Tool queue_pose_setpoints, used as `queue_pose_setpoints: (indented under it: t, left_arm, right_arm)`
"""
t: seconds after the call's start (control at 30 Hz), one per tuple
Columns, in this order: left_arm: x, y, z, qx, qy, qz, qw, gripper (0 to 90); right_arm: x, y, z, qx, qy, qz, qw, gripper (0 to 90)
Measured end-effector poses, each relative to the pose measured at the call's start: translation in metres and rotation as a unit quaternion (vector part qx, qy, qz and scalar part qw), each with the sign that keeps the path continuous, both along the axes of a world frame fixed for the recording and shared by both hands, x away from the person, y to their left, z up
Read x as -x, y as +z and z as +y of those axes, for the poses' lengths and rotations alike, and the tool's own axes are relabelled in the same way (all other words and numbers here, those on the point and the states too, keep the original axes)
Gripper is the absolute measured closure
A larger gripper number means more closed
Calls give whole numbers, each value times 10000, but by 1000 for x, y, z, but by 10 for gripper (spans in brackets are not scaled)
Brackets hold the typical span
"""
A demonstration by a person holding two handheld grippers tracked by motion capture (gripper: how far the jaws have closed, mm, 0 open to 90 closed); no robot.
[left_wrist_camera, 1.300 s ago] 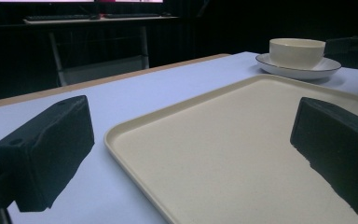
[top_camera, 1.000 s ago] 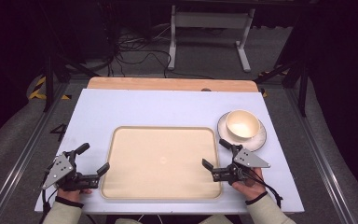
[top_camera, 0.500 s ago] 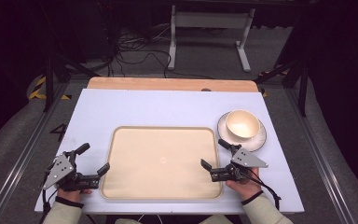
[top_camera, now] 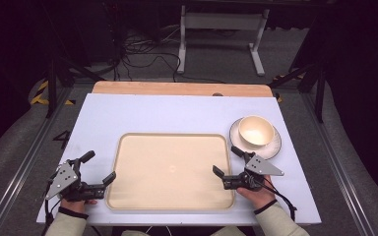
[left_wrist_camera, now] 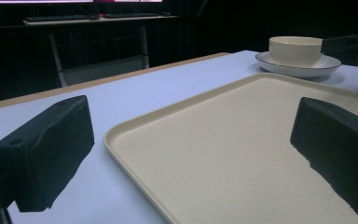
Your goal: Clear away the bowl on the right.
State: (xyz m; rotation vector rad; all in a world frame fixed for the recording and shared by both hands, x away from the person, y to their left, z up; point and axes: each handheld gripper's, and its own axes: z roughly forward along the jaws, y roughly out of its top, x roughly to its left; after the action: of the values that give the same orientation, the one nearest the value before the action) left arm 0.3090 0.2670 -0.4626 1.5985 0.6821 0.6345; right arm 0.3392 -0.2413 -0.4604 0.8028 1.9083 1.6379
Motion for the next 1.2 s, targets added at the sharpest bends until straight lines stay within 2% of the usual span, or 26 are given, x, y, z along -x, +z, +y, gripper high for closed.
queue_pose_setpoints:
  t: [0.07, 0.3, 0.77, 1.03, 1.2]
  left_arm:
    - [0, 0, 0, 2, 3, -5, 10000, 2]
    - [0, 0, 0, -3, 1, 2, 10000, 2]
    - [0, 0, 0, -1, 1, 6, 10000, 2]
    - [0, 0, 0, 12, 3, 10, 10000, 2]
    - [0, 0, 0, 5, -1, 11, 10000, 2]
  right_arm:
    - [0, 2, -1, 93, -23, 59, 9999, 31]
    - [0, 18, -6, -161, -54, -154, 9997, 33]
    - [3, 35, -3, -235, 6, -315, 9992, 35]
    - [1, 40, -7, -323, 19, -261, 9991, 45]
    - [1, 43, -7, -245, 105, -264, 9993, 58]
